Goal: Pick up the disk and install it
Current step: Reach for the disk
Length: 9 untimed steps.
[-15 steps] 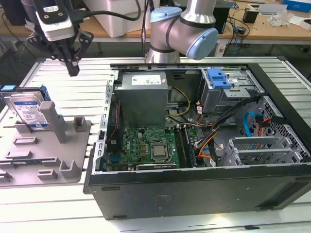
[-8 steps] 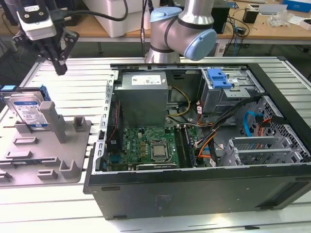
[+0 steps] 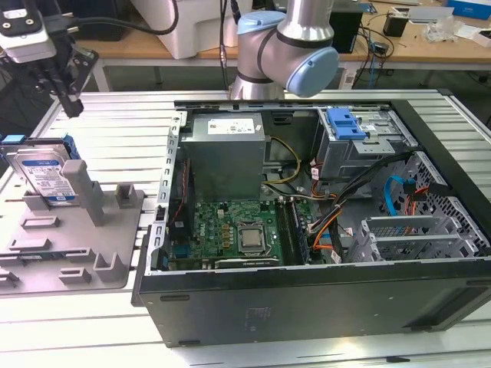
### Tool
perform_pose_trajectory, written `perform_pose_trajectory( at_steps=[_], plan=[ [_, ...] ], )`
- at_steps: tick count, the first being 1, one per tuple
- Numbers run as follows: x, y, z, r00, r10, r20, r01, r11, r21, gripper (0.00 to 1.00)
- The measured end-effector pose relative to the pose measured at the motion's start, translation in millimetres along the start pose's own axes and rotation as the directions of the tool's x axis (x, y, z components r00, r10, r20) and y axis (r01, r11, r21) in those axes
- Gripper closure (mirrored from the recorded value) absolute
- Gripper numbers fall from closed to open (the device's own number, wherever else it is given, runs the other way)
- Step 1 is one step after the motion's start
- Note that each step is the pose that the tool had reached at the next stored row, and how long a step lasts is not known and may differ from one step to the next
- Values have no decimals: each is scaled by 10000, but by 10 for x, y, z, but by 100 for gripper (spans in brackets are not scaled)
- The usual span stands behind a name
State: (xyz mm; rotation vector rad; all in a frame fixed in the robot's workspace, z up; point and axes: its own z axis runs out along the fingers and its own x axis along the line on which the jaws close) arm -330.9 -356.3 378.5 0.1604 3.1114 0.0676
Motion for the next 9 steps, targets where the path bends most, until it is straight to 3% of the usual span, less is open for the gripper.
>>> perform_pose_trajectory(
  at_steps=[9],
  plan=[
    [316,29,22,10000,41,1,-41,10000,2,89]
  ],
)
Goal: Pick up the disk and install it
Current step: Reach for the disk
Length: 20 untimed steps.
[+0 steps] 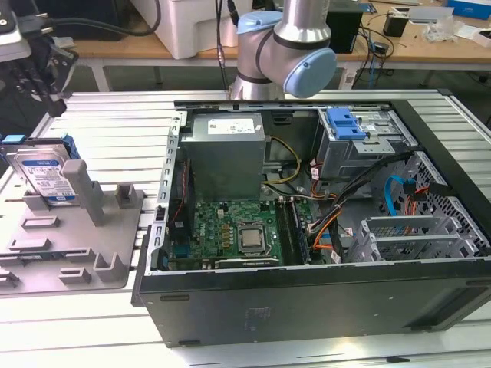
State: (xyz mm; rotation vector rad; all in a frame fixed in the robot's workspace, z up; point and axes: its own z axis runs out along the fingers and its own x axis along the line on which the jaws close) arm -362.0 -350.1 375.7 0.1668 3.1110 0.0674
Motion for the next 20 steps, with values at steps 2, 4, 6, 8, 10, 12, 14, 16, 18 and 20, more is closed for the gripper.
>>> perform_pose_trajectory(
  at_steps=[2,4,6,8,10,12,14,16,18,20],
  plan=[
    [134,11,11,10000,20,2,-20,10000,0,89],
    [224,18,18,10000,34,2,-34,10000,0,89],
    [342,16,26,10000,44,3,-44,10000,0,89],
    [548,5,37,10000,51,3,-51,10000,1,89],
    [620,2,41,10000,55,3,-55,10000,1,89],
    [711,-3,46,10000,68,3,-68,10000,1,89],
    [711,-3,46,10000,66,4,-66,10000,0,89],
    [713,-3,46,10000,68,3,-68,10000,1,89],
    [714,-3,46,10000,67,4,-67,10000,1,89],
    [715,-3,46,10000,68,3,-68,10000,1,89]
  ],
)
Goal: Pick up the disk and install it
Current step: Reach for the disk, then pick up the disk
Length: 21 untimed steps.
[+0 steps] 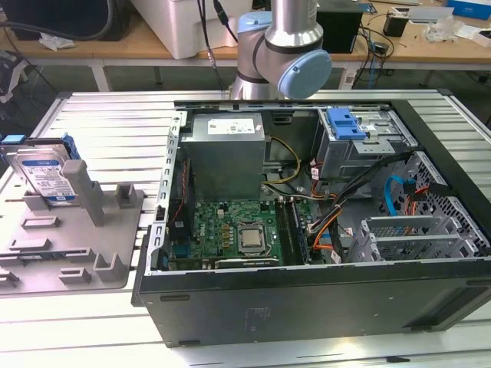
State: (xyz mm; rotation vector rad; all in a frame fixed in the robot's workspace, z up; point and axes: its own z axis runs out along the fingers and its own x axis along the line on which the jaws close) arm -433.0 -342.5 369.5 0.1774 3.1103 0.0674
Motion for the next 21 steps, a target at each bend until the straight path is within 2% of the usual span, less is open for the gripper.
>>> perform_pose_trajectory(
  at_steps=[14,17,21],
  plan=[
    [5,-1,0,10000,0,-9,0,10000,1,89],
    [-13,2,0,10000,-6,-38,6,10000,4,89],
    [-18,2,1,9996,-232,-138,232,9997,8,89]
  ],
)
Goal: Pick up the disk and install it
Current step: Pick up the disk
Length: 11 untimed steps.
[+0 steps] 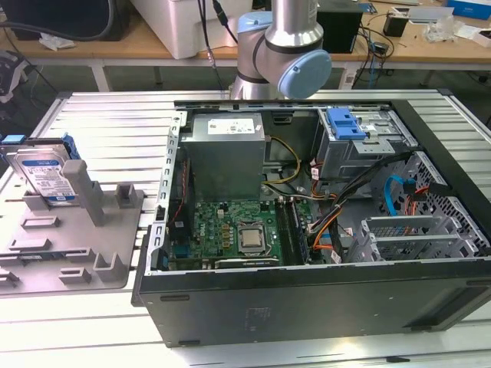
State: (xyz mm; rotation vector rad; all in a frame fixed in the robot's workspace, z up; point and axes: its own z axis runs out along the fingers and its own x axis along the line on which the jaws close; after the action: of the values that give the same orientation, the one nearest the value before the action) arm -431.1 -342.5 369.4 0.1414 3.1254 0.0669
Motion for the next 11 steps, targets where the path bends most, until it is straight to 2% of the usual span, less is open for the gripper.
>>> perform_pose_trajectory(
  at_steps=[2,3,5,8,11],
  plan=[
    [0,0,0,9997,-258,-50,258,9997,0,89],
    [0,0,0,9984,-557,-99,557,9984,-2,89],
    [0,0,0,9963,-854,-138,854,9963,-5,89],
    [0,0,0,9900,-1395,-188,1395,9902,-13,89],
    [-1,0,0,9812,-1918,-229,1918,9814,-23,89]
  ],
)
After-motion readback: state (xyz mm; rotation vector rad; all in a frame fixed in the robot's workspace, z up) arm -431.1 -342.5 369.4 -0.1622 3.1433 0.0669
